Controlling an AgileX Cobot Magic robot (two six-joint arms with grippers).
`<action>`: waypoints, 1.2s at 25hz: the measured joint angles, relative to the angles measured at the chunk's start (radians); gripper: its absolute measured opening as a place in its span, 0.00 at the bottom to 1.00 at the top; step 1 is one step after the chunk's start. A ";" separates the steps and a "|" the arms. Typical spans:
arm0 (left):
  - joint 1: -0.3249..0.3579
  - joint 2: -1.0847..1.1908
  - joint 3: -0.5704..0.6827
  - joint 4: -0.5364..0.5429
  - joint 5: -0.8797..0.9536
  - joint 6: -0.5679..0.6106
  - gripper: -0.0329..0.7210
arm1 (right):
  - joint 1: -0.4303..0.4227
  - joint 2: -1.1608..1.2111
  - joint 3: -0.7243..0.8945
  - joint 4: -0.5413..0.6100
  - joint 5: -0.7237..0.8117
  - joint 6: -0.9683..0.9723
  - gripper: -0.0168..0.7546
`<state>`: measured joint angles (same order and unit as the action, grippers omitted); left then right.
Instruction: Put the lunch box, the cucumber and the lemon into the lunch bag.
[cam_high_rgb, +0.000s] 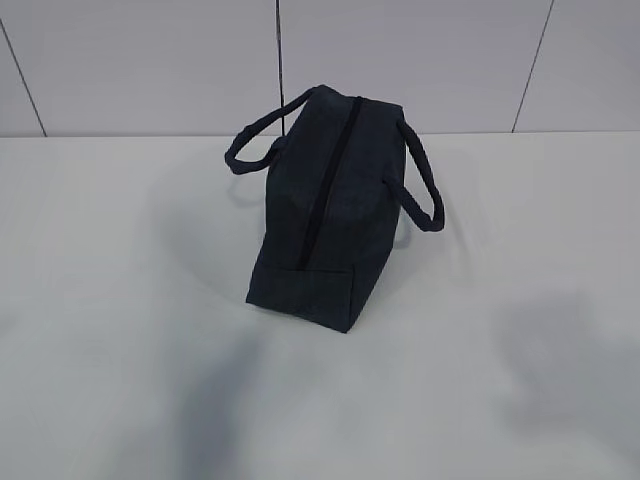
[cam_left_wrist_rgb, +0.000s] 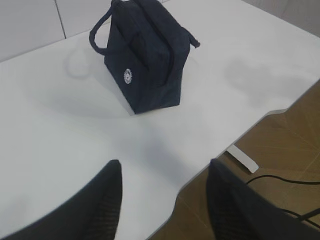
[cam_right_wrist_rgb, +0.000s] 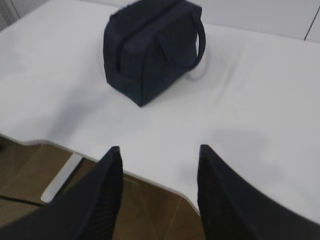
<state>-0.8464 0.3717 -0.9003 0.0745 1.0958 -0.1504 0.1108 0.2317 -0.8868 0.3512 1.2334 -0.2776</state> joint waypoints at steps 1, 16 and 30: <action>0.000 -0.031 0.017 0.009 0.016 0.000 0.57 | 0.000 -0.021 0.032 -0.015 0.019 0.000 0.50; 0.000 -0.346 0.317 0.075 0.044 0.000 0.56 | 0.000 -0.248 0.349 -0.146 0.044 0.085 0.50; 0.000 -0.351 0.377 0.105 0.013 0.000 0.54 | 0.000 -0.248 0.391 -0.158 -0.081 0.102 0.47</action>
<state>-0.8464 0.0209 -0.5232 0.1799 1.1093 -0.1504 0.1108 -0.0159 -0.4960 0.1932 1.1524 -0.1757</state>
